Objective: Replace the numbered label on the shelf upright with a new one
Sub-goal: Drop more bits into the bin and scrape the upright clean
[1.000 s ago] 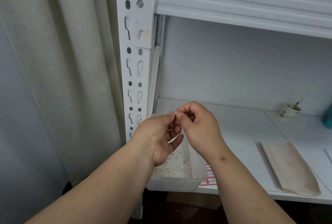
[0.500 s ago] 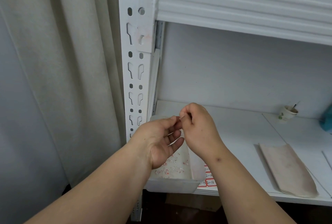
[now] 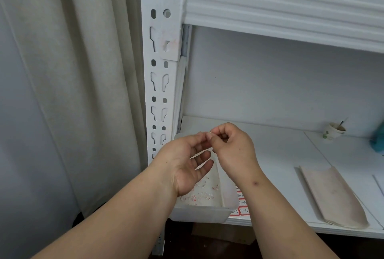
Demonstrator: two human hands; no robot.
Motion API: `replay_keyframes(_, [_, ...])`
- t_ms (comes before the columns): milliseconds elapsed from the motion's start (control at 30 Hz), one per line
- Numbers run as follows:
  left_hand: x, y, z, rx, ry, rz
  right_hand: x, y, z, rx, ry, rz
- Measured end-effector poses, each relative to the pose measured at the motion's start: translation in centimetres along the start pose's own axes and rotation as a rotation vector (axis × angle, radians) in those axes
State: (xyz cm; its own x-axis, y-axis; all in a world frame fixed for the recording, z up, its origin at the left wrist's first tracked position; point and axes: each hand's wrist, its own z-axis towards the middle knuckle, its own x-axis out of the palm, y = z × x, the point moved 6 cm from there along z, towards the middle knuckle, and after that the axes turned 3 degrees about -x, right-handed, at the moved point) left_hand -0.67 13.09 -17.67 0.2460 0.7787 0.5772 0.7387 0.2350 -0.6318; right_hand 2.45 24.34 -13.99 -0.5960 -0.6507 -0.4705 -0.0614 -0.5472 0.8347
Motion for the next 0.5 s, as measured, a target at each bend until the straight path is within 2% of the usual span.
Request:
replay_keyframes(200, [-0.6, 0.2, 0.2, -0.006, -0.021, 0.011, 0.5, -0.1, 0.3, -0.088, 0.021, -0.186])
replay_keyframes(500, [-2.0, 1.6, 0.8, -0.074, -0.089, 0.115, 2.0, -2.0, -0.1, 0.063, 0.172, -0.197])
